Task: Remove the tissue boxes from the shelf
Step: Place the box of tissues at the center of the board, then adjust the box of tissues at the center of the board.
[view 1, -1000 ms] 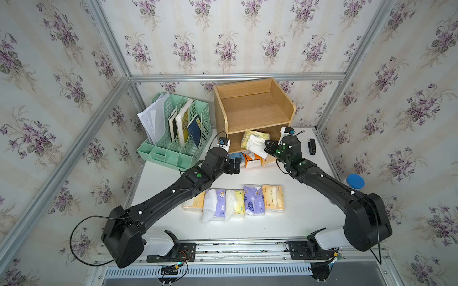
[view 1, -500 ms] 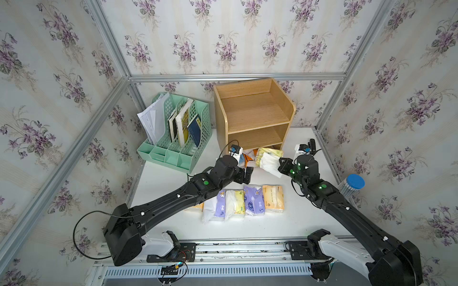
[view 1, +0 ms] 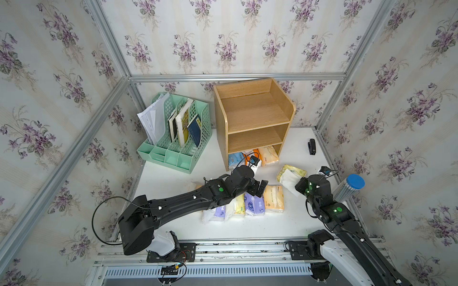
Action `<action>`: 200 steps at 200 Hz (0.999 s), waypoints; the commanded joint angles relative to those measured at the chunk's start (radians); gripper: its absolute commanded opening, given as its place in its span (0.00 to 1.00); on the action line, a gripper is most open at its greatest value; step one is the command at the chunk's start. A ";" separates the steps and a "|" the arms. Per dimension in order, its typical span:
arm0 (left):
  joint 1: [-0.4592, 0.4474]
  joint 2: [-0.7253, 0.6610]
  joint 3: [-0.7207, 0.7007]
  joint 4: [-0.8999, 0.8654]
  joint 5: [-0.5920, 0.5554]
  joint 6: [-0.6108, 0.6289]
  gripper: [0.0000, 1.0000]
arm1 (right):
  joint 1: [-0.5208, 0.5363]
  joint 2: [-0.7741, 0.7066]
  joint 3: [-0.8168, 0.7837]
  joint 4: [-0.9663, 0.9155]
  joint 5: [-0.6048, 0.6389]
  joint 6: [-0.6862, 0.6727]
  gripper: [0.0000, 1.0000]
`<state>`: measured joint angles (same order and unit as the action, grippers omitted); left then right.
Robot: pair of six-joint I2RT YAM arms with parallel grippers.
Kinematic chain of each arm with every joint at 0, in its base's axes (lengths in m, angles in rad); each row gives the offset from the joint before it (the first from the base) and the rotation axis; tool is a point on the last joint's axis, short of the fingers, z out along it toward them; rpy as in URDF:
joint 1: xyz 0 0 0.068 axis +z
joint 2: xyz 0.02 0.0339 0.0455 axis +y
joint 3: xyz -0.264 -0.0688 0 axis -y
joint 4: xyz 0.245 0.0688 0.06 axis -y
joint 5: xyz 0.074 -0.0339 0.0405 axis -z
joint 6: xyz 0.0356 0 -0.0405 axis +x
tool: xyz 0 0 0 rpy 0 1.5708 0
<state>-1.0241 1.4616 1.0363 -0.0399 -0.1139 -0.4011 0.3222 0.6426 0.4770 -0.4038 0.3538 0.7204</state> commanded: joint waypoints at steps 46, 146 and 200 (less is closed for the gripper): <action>-0.002 -0.038 -0.061 0.020 -0.008 -0.012 0.99 | 0.000 -0.041 -0.073 -0.075 0.073 0.107 0.18; 0.055 -0.160 -0.146 -0.018 -0.078 -0.019 0.99 | 0.000 0.166 0.099 0.004 0.018 -0.037 0.68; 0.227 -0.211 -0.215 -0.027 -0.014 -0.066 0.99 | -0.035 0.641 0.234 0.121 -0.095 -0.193 0.66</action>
<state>-0.8711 1.2663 0.8322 -0.0856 -0.1841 -0.4431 0.2932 1.1534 0.6739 -0.3424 0.3237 0.6174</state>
